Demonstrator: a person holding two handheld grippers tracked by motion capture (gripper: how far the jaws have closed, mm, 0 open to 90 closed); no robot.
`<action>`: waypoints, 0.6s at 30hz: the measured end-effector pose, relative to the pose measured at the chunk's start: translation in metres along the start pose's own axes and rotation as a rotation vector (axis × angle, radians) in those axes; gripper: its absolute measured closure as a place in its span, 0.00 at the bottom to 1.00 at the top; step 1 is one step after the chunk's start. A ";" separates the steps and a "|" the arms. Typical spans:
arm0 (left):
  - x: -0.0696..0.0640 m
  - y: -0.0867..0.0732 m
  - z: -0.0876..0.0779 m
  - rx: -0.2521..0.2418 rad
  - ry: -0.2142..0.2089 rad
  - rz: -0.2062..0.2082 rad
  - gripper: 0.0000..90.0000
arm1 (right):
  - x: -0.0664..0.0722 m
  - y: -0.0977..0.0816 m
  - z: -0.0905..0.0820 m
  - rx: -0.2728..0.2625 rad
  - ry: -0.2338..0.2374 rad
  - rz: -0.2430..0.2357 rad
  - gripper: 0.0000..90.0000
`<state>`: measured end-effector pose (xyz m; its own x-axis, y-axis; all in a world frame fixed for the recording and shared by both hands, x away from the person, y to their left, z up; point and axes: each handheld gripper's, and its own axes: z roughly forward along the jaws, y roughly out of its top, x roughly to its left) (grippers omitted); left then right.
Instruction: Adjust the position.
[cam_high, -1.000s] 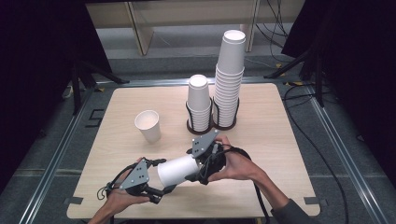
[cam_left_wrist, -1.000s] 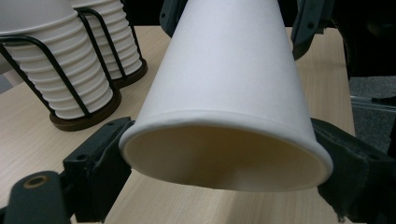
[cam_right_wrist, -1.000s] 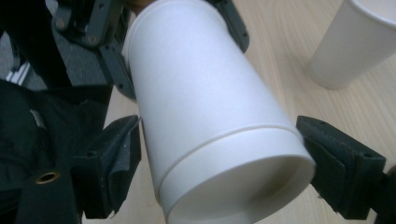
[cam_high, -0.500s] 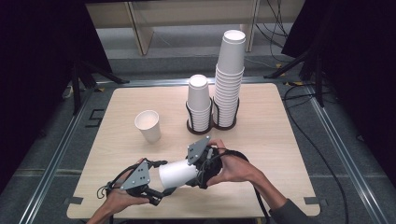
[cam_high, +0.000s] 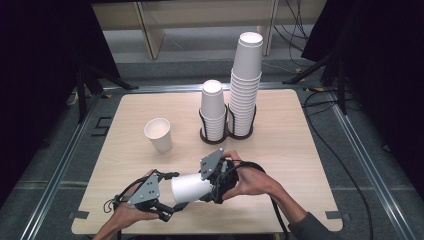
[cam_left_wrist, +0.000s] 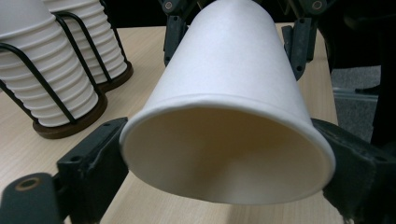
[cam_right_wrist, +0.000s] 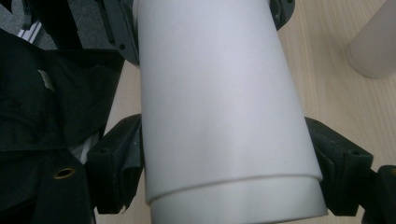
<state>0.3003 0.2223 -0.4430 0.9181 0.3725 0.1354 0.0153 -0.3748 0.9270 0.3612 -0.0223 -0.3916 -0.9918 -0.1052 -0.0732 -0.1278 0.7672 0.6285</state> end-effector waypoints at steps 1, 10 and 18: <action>0.000 0.000 0.000 0.000 0.000 0.000 0.09 | 0.000 0.000 0.000 0.000 0.000 0.000 0.25; 0.002 -0.003 -0.001 -0.060 0.020 -0.053 0.04 | -0.002 0.001 -0.004 -0.055 0.003 0.004 0.26; 0.002 -0.004 -0.002 -0.059 0.004 -0.048 0.05 | -0.003 0.000 -0.010 -0.102 0.036 0.038 0.26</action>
<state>0.3013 0.2260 -0.4456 0.9153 0.3924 0.0911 0.0363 -0.3056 0.9515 0.3641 -0.0284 -0.3842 -0.9947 -0.1008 -0.0212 -0.0863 0.7026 0.7063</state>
